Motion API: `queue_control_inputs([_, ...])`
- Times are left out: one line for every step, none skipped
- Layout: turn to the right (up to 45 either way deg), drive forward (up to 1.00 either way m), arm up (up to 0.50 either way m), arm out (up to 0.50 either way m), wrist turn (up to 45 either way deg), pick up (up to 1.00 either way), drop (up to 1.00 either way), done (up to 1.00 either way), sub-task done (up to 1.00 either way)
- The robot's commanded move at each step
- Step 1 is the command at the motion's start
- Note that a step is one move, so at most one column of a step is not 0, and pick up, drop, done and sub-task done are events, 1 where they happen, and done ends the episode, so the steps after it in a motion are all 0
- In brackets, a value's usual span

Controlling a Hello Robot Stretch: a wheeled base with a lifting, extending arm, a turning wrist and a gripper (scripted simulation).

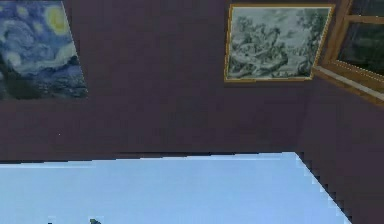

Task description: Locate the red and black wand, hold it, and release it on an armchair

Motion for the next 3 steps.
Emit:
queue_control_inputs([45.0,0.00,0.00,0.00,0.0,0.00,0.00,0.00,0.00])
queue_control_inputs([39.0,0.00,0.00,0.00,0.0,0.00,0.00,0.00,0.00])
queue_control_inputs([0.0,0.25,0.00,0.00,0.0,0.00,0.00,0.00,0.00])
